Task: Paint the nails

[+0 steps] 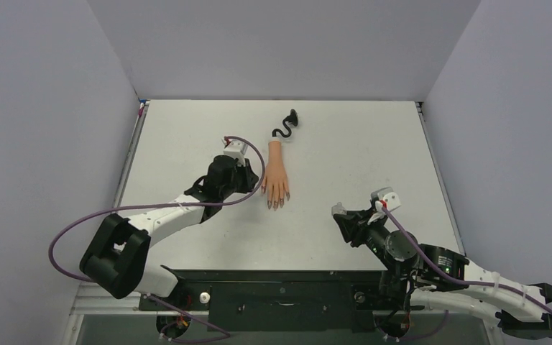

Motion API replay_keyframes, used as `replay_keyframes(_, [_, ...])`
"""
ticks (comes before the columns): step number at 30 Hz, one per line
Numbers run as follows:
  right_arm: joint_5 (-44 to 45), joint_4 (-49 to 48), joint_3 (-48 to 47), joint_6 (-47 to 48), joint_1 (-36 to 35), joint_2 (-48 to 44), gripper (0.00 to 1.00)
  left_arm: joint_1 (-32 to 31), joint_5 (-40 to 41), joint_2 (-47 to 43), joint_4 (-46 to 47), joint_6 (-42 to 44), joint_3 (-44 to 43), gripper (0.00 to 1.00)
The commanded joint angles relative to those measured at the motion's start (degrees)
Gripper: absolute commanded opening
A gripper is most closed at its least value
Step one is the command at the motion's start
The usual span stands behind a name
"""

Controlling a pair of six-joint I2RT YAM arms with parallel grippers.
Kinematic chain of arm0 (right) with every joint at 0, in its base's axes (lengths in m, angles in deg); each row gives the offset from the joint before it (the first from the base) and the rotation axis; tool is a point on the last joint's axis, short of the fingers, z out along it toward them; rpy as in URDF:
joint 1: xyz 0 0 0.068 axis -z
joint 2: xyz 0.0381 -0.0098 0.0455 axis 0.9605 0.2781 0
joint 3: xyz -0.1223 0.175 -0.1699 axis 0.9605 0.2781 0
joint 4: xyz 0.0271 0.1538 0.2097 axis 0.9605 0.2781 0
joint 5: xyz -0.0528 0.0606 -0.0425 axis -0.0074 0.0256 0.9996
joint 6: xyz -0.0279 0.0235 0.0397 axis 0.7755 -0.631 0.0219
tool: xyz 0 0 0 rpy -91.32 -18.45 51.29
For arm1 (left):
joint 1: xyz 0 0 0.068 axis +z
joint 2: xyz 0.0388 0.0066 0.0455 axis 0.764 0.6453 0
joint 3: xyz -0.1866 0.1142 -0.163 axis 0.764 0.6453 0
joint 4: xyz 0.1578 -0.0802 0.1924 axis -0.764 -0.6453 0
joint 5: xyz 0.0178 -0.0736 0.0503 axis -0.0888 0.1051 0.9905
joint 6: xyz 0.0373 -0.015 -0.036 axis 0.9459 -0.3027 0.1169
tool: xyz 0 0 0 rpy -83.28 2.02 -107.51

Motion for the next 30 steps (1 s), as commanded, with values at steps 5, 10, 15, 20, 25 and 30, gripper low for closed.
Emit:
replay_keyframes(5, [5.2, 3.7, 0.8, -3.9, -1.4, -3.5, 0.00, 0.6, -1.4, 6.1, 9.8, -3.0, 0.3, 0.00])
replay_keyframes(10, [5.9, 3.8, 1.8, -4.4, -2.1, -5.4, 0.00, 0.9, -2.1, 8.8, 12.0, -3.6, 1.1, 0.00])
replay_keyframes(15, [7.1, 4.3, 1.4, -4.0, -3.0, -4.5, 0.00, 1.0, -2.3, 11.0, 13.2, -4.0, 1.2, 0.00])
replay_keyframes(20, [7.8, 4.3, 1.5, -4.1, -4.2, -3.7, 0.00, 1.1, -2.8, 13.6, 13.1, -3.7, 0.3, 0.00])
replay_keyframes(25, [8.4, 4.4, 1.6, -4.1, -4.9, -3.7, 0.00, 1.3, -2.8, 15.2, 13.3, -3.6, -0.1, 0.00])
replay_keyframes(30, [8.8, 4.5, 1.5, -4.1, -5.3, -3.6, 0.00, 1.5, -2.8, 16.0, 13.5, -3.6, -0.2, 0.00])
